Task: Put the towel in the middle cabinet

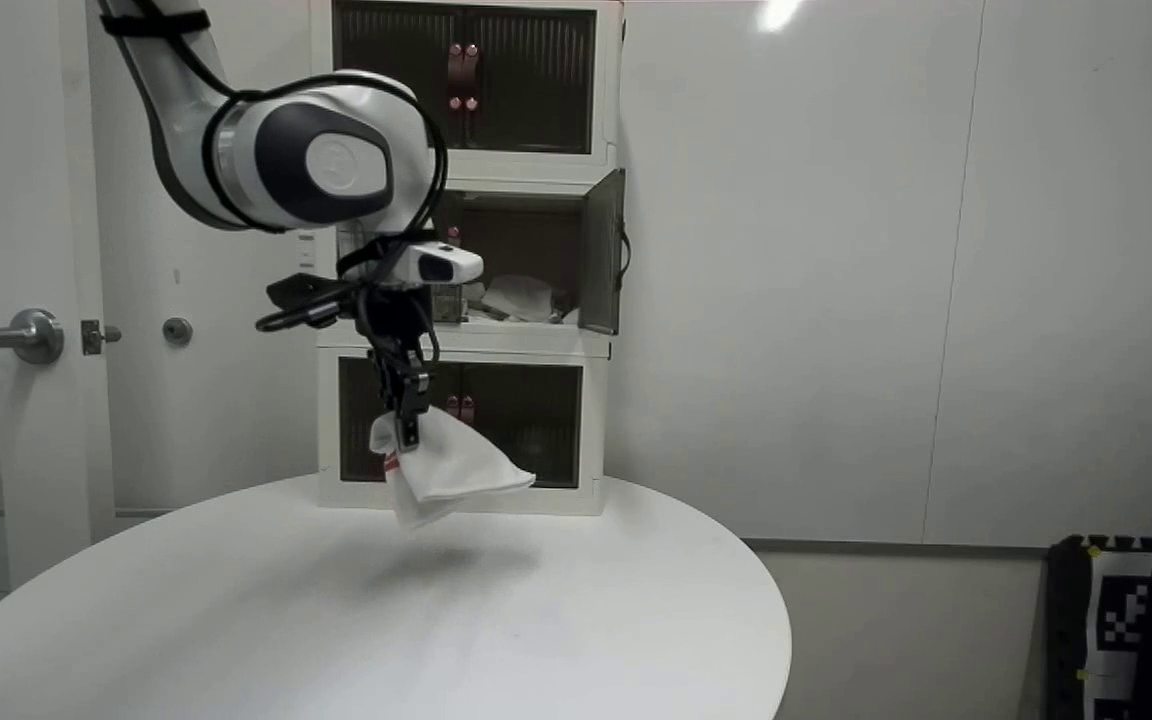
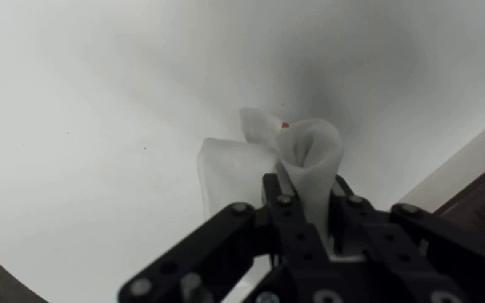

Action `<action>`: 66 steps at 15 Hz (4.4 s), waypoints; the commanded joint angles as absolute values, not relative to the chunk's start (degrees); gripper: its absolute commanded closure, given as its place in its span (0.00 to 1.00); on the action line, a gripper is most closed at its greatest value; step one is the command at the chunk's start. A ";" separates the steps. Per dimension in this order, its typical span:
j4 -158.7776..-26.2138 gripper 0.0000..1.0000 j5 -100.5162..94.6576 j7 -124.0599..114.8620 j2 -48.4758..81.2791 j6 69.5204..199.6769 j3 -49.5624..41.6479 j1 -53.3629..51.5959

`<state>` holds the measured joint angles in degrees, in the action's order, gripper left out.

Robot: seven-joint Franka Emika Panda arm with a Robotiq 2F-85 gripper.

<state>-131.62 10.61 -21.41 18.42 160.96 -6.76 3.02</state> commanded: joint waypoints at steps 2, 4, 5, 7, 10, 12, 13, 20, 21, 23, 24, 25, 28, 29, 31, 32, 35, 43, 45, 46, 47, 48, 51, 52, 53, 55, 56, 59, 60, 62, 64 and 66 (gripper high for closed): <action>-131.14 0.83 11.73 -21.00 16.70 158.93 -6.42 3.27; -131.17 0.83 11.85 -20.99 16.35 158.63 -6.23 3.40; -131.21 0.83 11.87 -20.99 16.39 158.63 -6.20 3.42; -131.23 0.83 11.87 -20.98 16.45 158.62 -6.18 3.43; -131.60 0.91 10.94 -22.67 16.67 160.30 -7.07 2.77; -131.39 0.91 10.26 -25.36 17.95 163.49 -8.67 2.08; -130.79 0.91 10.73 -26.77 18.99 165.86 -9.20 1.74; -120.12 0.91 17.27 -32.56 27.88 172.95 -8.90 0.85; -117.96 0.91 17.81 -32.91 28.99 172.39 -8.79 0.67; -112.44 0.91 18.43 -34.16 31.28 170.60 -8.80 0.01; -109.45 0.91 18.20 -35.38 32.39 169.24 -9.49 -0.72; -106.67 0.91 17.94 -36.83 33.58 168.52 -10.13 -1.50; -97.97 0.91 16.84 -41.94 36.71 165.84 -12.23 -3.30; -95.11 0.91 16.44 -43.99 37.57 164.89 -13.05 -4.03; -90.08 0.91 15.93 -47.83 39.37 163.32 -14.06 -4.85; -87.73 0.91 15.56 -49.68 40.19 162.42 -14.42 -5.19; -81.64 0.91 14.18 -55.49 42.42 160.07 -15.54 -6.32; -69.80 0.91 9.76 -77.78 48.00 161.35 -21.29 -9.08; -68.75 0.91 8.42 -81.37 49.27 161.91 -22.77 -9.48; -68.79 0.91 8.01 -82.32 49.48 162.46 -23.11 -9.66; -68.84 0.91 7.96 -83.11 49.71 163.12 -23.29 -9.77; -68.82 0.91 8.09 -83.56 49.94 164.11 -23.25 -9.78; -69.14 0.91 8.59 -81.62 50.03 165.99 -22.21 -9.28; -69.23 0.91 8.62 -80.45 49.88 165.83 -21.62 -8.90; -69.53 0.91 8.78 -79.96 49.61 165.79 -21.28 -8.67; -69.95 0.91 9.34 -77.99 48.95 165.02 -19.25 -7.21; -70.20 0.91 10.08 -78.14 48.77 165.74 -18.49 -6.55; -71.67 0.91 11.93 -79.76 48.21 168.76 -18.08 -5.89; -72.39 0.91 12.96 -79.54 48.05 169.71 -18.87 -6.43; -74.52 0.91 14.97 -78.43 46.72 171.81 -17.95 -5.48; -76.10 0.91 17.18 -78.10 45.64 173.49 -17.58 -4.31; -77.15 0.91 19.33 -77.93 44.97 175.07 -17.22 -2.98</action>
<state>-77.18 16.06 -75.31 46.49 172.43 -18.23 -4.85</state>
